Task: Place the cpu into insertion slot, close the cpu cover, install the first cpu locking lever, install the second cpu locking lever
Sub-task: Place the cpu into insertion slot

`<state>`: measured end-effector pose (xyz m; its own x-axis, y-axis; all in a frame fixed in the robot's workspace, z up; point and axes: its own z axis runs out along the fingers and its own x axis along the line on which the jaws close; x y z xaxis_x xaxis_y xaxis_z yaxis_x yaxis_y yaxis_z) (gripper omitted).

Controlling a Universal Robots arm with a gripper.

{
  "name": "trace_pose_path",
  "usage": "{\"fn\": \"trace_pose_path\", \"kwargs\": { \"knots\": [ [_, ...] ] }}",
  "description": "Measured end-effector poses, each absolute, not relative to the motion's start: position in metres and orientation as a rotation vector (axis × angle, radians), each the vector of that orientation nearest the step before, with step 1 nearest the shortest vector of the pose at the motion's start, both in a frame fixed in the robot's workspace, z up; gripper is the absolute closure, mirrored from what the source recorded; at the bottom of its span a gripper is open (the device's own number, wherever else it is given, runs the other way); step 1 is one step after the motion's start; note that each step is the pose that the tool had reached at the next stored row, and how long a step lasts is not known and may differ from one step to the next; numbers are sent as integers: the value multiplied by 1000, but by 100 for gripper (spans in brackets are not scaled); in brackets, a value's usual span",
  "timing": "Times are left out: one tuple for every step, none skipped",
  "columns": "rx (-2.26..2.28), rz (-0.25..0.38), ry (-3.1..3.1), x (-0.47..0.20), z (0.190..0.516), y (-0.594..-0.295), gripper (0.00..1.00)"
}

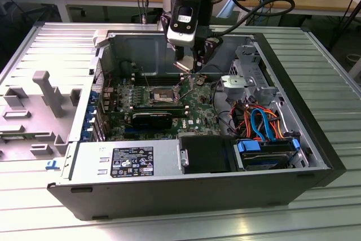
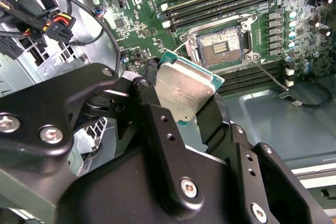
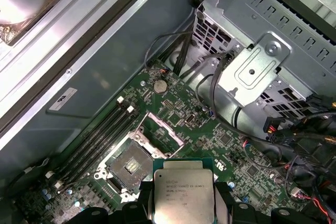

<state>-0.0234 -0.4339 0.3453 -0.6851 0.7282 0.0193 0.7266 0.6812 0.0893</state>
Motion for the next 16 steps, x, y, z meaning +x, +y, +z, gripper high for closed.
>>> {"fn": "trace_pose_path", "kwargs": {
  "knots": [
    [1240, 140, 2864, -23, 345, -434, 45],
    [1241, 140, 2863, -23, 345, -434, 45],
    [1242, 140, 2863, -23, 345, -434, 45],
    [1243, 140, 2862, -23, 345, -434, 45],
    [1244, 140, 2862, -23, 345, -434, 45],
    [1245, 140, 2861, -23, 345, -434, 45],
    [1246, 140, 2861, -23, 345, -434, 45],
    [1247, 140, 2860, -23, 345, -434, 45],
    [1248, 140, 2860, -23, 345, -434, 45],
    [1249, 140, 2860, -23, 345, -434, 45],
    [1250, 140, 2859, -23, 345, -434, 45],
    [1252, 140, 2858, -23, 345, -434, 45],
    [1253, 140, 2858, -23, 345, -434, 45],
    [1253, 140, 2858, -23, 345, -434, 45],
    [1254, 140, 2857, -23, 345, -434, 45],
    [1255, 140, 2857, -23, 345, -434, 45]
  ]
}}
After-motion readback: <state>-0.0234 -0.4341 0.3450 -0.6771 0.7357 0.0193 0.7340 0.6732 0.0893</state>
